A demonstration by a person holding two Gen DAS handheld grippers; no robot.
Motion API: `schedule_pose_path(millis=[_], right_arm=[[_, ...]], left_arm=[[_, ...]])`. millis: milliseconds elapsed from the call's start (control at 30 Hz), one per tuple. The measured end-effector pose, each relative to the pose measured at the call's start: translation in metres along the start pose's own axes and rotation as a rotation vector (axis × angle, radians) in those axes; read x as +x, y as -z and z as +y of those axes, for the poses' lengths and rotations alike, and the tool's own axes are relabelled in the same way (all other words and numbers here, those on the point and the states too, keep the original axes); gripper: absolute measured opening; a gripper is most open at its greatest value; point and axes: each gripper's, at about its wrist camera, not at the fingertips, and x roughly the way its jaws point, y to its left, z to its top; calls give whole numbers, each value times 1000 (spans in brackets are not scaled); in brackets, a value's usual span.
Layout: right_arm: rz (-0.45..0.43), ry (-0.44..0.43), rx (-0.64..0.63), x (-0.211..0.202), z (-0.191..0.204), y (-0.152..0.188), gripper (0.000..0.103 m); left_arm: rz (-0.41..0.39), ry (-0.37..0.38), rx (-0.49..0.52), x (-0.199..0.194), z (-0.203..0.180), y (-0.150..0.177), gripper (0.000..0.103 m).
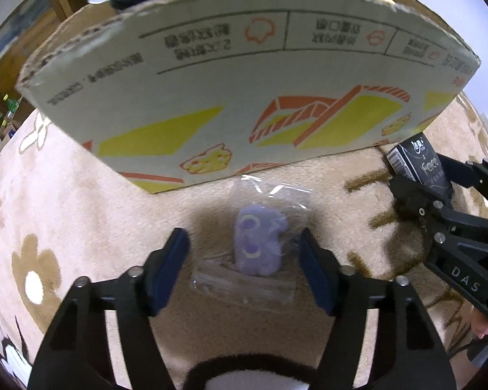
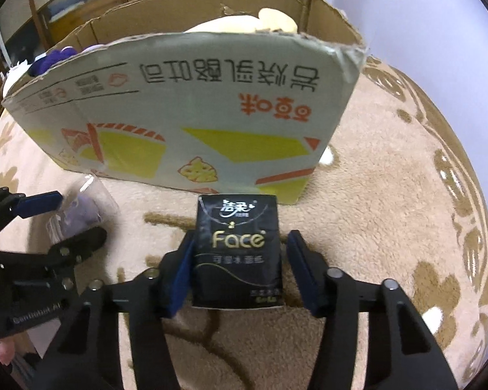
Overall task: Organize soft objects
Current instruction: 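Grasp the bagged purple toy with the left tool while the right tool grasps the black Face tissue pack, then lift both items over the box and open both tools to drop them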
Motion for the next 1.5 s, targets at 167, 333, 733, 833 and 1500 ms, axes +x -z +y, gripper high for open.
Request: schedule_pose_path(millis=[167,333,733,833,1500], right_arm=[[-10,-1,-16,-4,4,2,50],[-24,-20,2,-7,-2,7,49],[-86,-63,21,-36,-32,11,49],[-114,-74,25,-50,-31,16,49],[-407,-112,48,-131,-34,24,49]], left_arm=[[0,14,-20,-4,5,-1,53],[-12,12,-32,-11,8,0,50],[-52,-6,-22,-24,2,18,43],[-70,-11,-25,-32,3,21,43],[-463,-116,-46,-151,-12,34,44]])
